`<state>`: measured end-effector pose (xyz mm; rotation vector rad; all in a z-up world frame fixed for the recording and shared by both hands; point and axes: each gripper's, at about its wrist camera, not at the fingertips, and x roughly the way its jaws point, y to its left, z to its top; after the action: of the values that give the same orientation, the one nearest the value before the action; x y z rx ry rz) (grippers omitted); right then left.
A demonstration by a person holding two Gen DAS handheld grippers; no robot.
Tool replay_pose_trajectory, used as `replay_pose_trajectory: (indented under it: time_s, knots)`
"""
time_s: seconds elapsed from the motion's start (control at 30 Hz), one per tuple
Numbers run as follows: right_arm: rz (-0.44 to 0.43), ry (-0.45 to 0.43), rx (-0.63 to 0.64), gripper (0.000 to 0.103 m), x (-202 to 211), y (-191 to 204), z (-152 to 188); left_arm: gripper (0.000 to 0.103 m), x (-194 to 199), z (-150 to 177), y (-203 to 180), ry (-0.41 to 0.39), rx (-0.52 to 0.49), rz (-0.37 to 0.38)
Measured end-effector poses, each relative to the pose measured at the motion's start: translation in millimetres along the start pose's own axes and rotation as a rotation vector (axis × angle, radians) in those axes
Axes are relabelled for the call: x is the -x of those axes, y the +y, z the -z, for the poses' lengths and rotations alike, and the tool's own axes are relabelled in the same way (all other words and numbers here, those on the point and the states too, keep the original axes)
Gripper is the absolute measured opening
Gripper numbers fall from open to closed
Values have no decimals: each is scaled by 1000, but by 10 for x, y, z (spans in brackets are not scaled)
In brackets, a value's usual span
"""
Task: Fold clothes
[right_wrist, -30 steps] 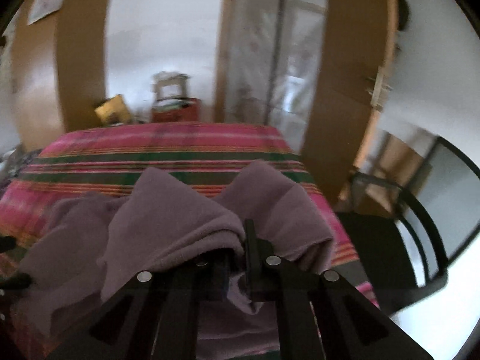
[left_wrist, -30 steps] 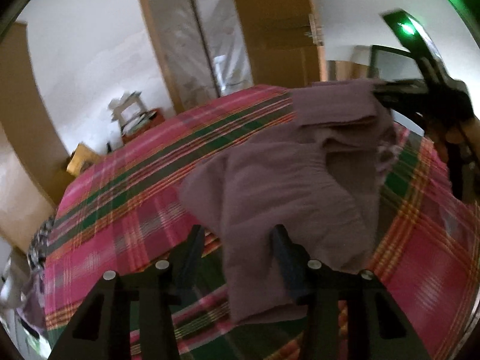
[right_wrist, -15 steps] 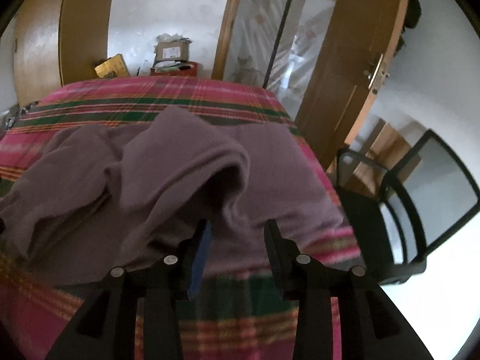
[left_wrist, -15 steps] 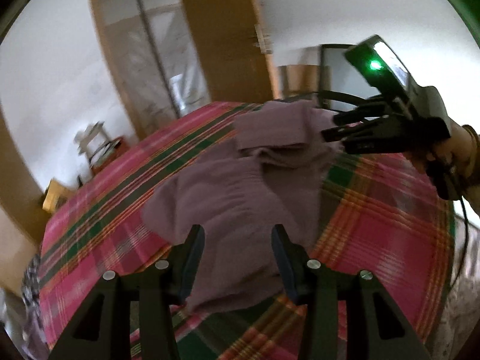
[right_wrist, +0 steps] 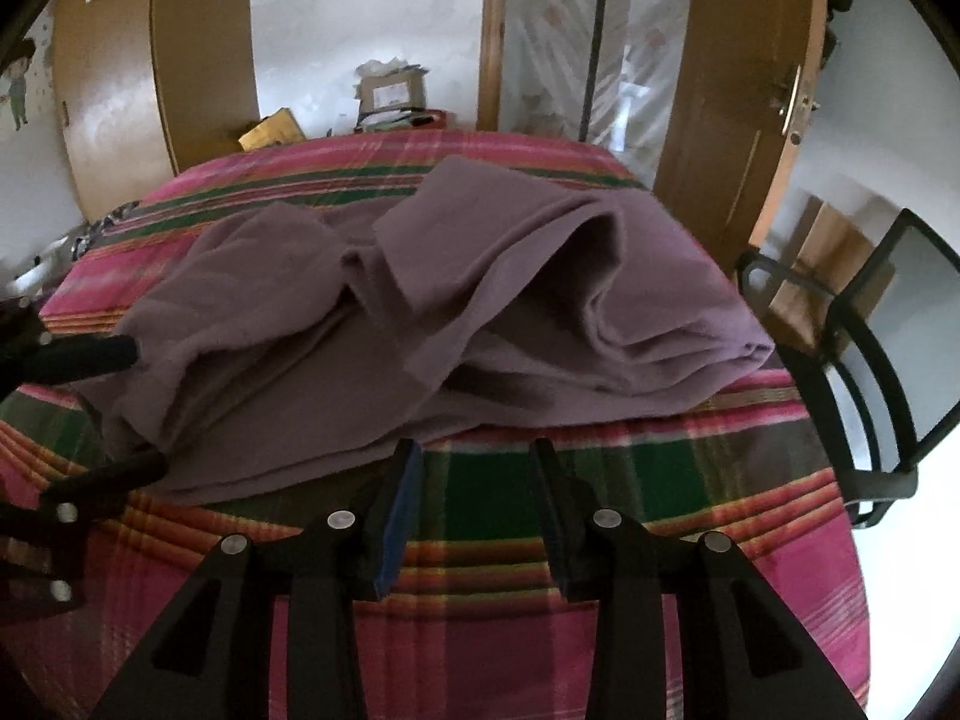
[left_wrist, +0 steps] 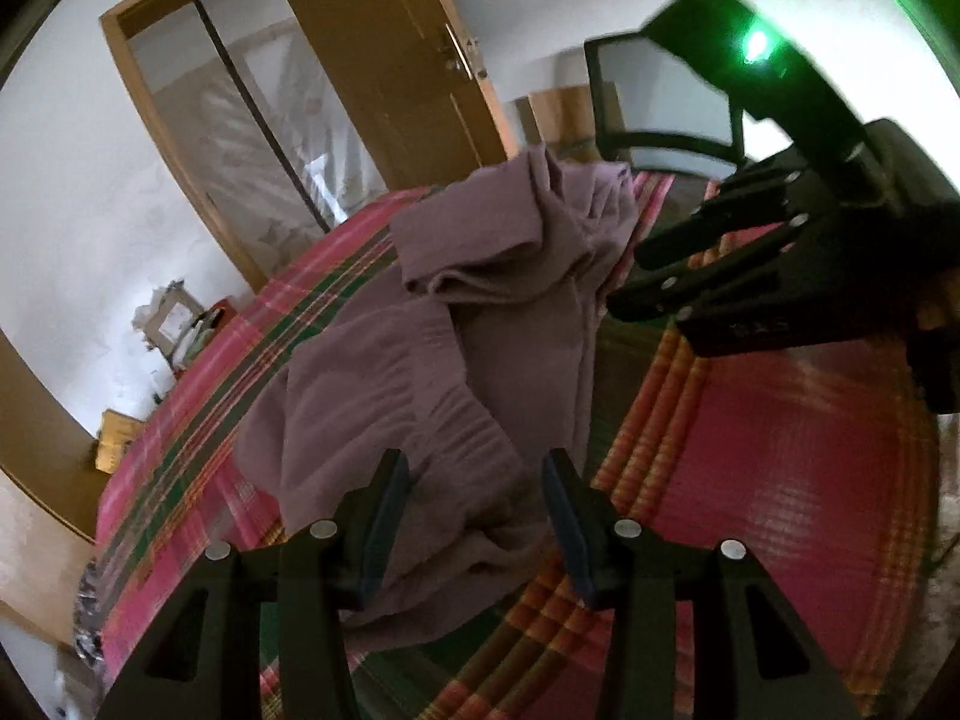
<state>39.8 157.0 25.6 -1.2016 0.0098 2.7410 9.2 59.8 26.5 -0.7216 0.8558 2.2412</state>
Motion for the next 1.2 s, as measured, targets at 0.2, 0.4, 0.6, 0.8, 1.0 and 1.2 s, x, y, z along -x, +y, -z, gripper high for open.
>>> replay_pose_trajectory:
  time_s: [0.2, 0.4, 0.6, 0.8, 1.0, 1.2]
  knots:
    - [-25, 8, 18, 39, -18, 106, 7, 44, -45, -14, 128, -4, 45, -24]
    - [-44, 3, 26, 39, -31, 171, -11, 31, 62, 25, 605, -25, 241, -29]
    - [-75, -21, 38, 39, 17, 254, -50, 30, 238, 128, 1104, -74, 451, -78]
    - [-131, -96, 41, 39, 184, 387, -75, 30, 346, 335, 1526, -77, 611, -127]
    - [-303, -40, 40, 39, 160, 550, -114, 30, 481, 584, 1633, -84, 701, -132]
    - [-487, 21, -83, 39, 32, 611, -168, 30, 628, 835, 1697, -95, 779, -139]
